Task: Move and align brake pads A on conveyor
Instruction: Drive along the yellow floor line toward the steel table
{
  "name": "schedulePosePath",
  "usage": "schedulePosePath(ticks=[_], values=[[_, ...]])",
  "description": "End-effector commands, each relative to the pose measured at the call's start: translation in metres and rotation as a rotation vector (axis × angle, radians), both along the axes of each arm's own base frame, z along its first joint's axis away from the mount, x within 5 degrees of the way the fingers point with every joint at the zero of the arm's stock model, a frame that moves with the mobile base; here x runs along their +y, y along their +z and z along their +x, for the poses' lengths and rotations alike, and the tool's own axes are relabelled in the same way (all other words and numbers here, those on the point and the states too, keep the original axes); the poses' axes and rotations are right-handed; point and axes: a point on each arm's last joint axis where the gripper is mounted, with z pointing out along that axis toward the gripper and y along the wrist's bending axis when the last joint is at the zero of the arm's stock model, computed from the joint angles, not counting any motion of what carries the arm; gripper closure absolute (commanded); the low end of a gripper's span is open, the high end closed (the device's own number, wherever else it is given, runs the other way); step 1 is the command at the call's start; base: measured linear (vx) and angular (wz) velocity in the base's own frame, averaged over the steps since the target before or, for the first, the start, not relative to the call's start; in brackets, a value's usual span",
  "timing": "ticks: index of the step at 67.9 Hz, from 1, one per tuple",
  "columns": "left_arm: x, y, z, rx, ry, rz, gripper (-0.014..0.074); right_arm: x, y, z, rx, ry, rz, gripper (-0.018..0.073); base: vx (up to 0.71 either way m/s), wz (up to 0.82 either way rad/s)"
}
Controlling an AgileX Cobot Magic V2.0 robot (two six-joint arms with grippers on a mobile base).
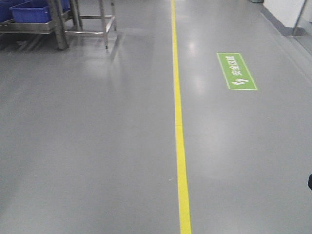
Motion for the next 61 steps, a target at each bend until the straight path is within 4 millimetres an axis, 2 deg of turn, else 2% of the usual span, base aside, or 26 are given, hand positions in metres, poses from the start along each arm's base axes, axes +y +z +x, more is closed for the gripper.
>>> schedulePosePath(ticks=[1, 34, 61], values=[[-0.0005, 0.0127, 0.0028, -0.077, 0.002, -0.020, 0.0136, -0.0009, 0.0145, 0.0026, -0.091, -0.013, 0.009, 0.0233, 0.14, -0.34], [-0.0005, 0.0127, 0.0028, -0.077, 0.002, -0.020, 0.0136, -0.0009, 0.0145, 0.0026, -0.091, -0.013, 0.009, 0.0233, 0.21, -0.35], [-0.0005, 0.0127, 0.0028, -0.077, 0.002, -0.020, 0.0136, -0.0009, 0.0145, 0.0026, -0.091, -0.013, 0.009, 0.0233, 0.40, 0.09]])
